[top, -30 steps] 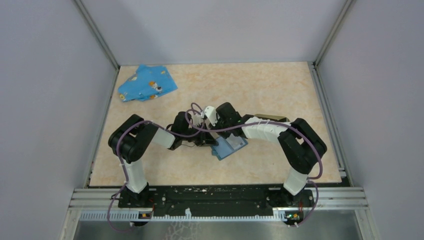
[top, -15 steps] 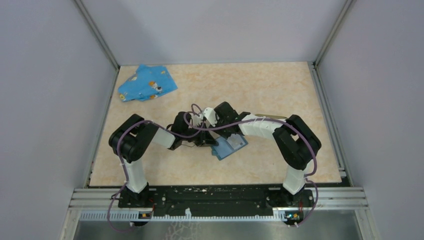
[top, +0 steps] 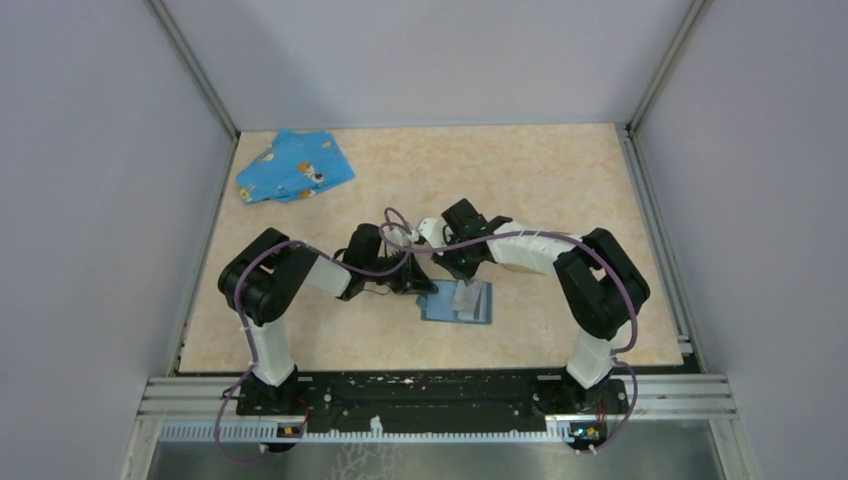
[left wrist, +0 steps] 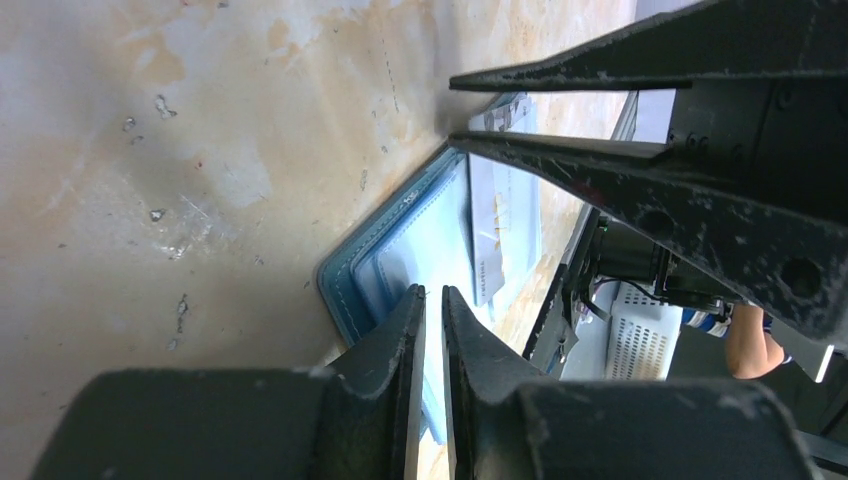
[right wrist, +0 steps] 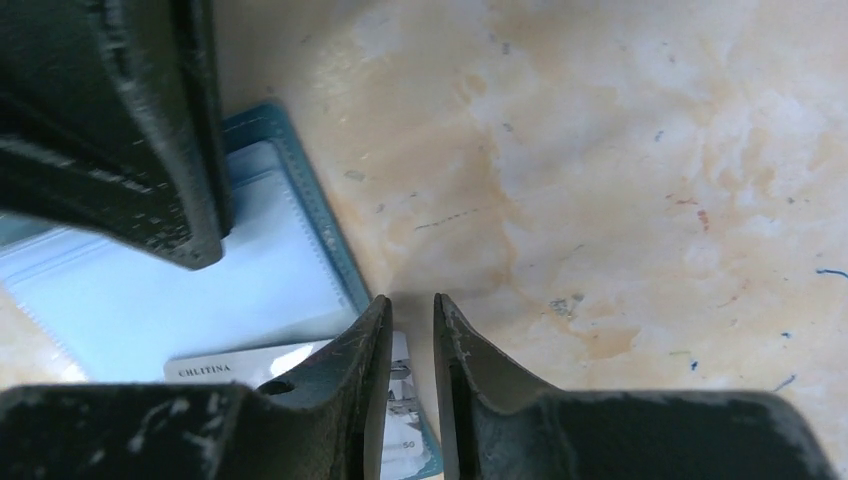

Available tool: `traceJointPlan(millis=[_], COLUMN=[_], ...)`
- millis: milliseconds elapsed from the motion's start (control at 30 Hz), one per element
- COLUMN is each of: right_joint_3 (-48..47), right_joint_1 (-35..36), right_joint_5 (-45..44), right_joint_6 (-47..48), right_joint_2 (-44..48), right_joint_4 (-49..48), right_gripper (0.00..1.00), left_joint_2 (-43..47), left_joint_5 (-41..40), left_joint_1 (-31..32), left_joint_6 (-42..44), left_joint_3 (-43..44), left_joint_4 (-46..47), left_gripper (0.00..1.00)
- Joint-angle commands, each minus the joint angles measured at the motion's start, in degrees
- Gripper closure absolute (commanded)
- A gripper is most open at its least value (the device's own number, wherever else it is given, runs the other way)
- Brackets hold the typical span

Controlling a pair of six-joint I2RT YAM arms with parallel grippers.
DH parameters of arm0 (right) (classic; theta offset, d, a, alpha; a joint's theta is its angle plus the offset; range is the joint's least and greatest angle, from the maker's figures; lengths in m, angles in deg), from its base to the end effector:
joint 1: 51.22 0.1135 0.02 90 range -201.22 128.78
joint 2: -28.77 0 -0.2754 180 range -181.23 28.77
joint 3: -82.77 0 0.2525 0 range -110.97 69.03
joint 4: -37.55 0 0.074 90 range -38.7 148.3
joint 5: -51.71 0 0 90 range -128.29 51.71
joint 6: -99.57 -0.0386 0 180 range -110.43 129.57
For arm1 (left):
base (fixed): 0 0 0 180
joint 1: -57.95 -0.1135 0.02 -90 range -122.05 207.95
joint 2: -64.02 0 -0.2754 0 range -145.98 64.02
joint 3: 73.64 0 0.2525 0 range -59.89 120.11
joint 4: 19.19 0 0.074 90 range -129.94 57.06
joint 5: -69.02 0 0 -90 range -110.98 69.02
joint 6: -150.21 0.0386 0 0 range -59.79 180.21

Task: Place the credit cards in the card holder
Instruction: Insert the credit card into the card holder.

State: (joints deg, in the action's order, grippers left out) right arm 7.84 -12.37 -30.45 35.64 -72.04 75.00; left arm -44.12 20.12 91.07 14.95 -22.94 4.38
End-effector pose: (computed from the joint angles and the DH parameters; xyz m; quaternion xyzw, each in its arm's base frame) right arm 0.2687 0.2232 0.1735 -0.5343 0.8106 0.0917 0.2213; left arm 0.2602 -0.2000 0.1049 0.0768 0.8391 -0.5184 0.1457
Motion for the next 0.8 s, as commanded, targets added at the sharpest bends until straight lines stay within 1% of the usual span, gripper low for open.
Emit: traceJointPlan(millis=[0, 67, 167, 267, 333, 433, 533, 633, 767], right_joint_3=[-2.9, -2.98, -3.06, -3.35, -3.9, -5.98, -6.66, -6.52, -7.53], right_joint_1=[-2.37, -4.19, -6.19, -6.61, -6.73, -7.06, -7.21, -7.3, -7.25], right_joint_5=[10.65, 17.45, 22.68, 23.05, 21.13, 17.17, 16.26, 17.05, 20.83], right_joint_6=[0.77, 1.23, 2.46, 1.75, -1.09, -4.52, -4.62, -3.4, 0.65], right_joint_2=[5.02, 6.07, 6.51, 5.64, 3.93, -0.01, -1.51, -1.66, -3.62], right_joint_4=[2.55, 3.48, 4.77, 4.39, 3.04, 3.13, 4.23, 5.64, 9.89], right_gripper=[0.75, 0.7, 0.65, 0.61, 0.57, 0.58, 0.61, 0.62, 0.66], left_joint_2=[-0.93, -0.34, 1.39, 2.69, 3.2, 2.84, 1.62, 0.14, -1.14], left_joint_5=[-0.25, 0.35, 0.47, 0.25, 0.12, -0.29, -0.49, -0.58, -0.85], left_joint_1=[0.28, 0.42, 1.0, 1.51, 1.66, 1.65, 1.86, 2.0, 2.01], left_joint_6=[2.41, 2.75, 3.94, 4.74, 4.88, 4.95, 4.74, 4.73, 4.45], left_joint_3=[0.23, 0.58, 1.94, 3.69, 4.33, 4.98, 5.27, 5.5, 5.47], left_joint_4=[-2.71, -2.68, -4.68, -6.73, -7.5, -8.13, -8.09, -7.93, -7.85], left_gripper=[0.82, 0.81, 0.8, 0.79, 0.78, 0.78, 0.79, 0.8, 0.81])
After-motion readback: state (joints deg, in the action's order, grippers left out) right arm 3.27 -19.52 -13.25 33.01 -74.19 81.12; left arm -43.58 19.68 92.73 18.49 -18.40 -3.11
